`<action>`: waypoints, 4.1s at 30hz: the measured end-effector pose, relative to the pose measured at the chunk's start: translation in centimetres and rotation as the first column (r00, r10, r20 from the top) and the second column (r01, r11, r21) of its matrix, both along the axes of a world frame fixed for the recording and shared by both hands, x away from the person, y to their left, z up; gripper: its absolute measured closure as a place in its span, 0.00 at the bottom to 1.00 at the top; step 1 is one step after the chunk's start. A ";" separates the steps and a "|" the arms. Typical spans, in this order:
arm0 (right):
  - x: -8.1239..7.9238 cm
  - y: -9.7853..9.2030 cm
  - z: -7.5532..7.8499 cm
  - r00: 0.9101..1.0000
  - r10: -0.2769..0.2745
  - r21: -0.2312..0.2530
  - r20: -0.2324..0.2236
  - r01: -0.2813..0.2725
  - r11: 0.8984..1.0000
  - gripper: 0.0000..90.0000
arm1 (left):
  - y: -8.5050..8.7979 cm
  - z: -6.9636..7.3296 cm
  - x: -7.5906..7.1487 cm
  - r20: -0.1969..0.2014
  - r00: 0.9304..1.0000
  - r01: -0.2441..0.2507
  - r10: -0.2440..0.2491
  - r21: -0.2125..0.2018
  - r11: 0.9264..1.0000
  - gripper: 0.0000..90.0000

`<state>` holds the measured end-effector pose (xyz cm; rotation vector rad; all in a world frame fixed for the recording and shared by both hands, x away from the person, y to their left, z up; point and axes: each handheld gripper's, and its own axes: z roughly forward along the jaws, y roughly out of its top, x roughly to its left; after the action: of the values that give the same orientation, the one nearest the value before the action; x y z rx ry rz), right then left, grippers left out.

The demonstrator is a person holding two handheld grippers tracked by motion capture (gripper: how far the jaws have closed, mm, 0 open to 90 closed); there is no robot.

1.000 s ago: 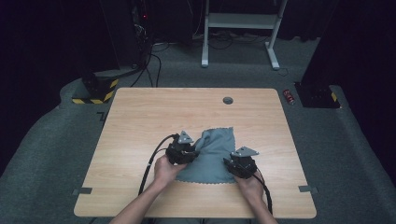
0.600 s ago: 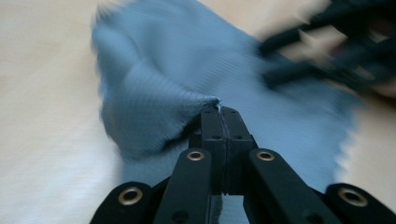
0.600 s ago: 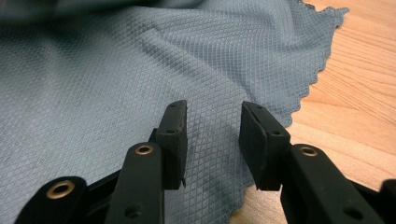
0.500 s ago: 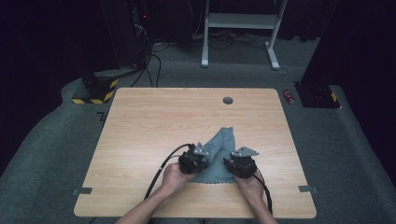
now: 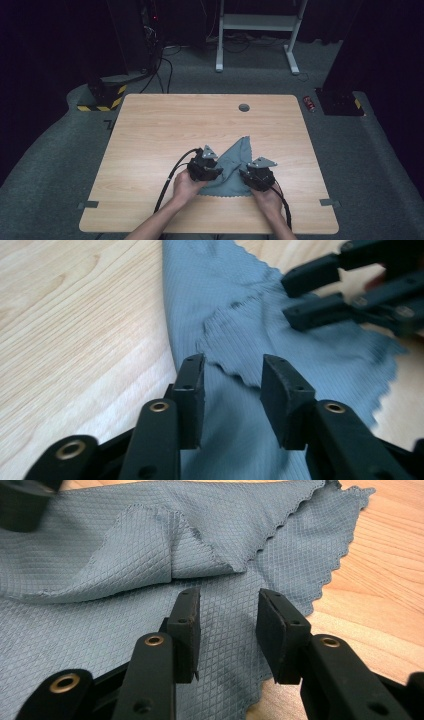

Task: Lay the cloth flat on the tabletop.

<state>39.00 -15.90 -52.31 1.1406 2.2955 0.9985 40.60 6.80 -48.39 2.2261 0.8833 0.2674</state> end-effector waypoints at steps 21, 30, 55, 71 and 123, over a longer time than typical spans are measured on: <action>0.0 0.0 0.0 1.000 0.000 0.000 0.000 0.000 1.000 0.69 | -2.5 -1.6 2.1 -0.005 0.999 0.041 -0.041 0.116 0.992 1.00; 0.0 0.0 0.0 1.000 0.000 0.000 -0.001 0.000 1.000 0.69 | -0.3 0.2 2.7 0.017 1.000 -0.008 0.007 0.042 0.999 1.00; 0.0 0.0 0.0 1.000 -0.004 0.003 -0.002 0.004 1.000 0.68 | 9.4 1.2 8.5 0.038 0.937 -0.349 0.347 0.061 0.935 0.78; 0.5 -0.4 0.2 1.000 0.020 0.016 -0.024 -0.019 1.000 0.73 | 7.7 -2.6 -0.4 0.074 0.966 -0.251 0.248 0.029 0.968 0.55; 0.7 -0.1 0.2 1.000 0.015 0.000 -0.019 -0.015 1.000 0.77 | 8.7 -4.3 -1.7 0.116 0.943 -0.312 0.312 -0.024 0.950 0.39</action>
<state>39.66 -16.02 -52.12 1.1392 2.3227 0.9964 38.95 15.49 -52.66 2.0352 1.1680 0.5392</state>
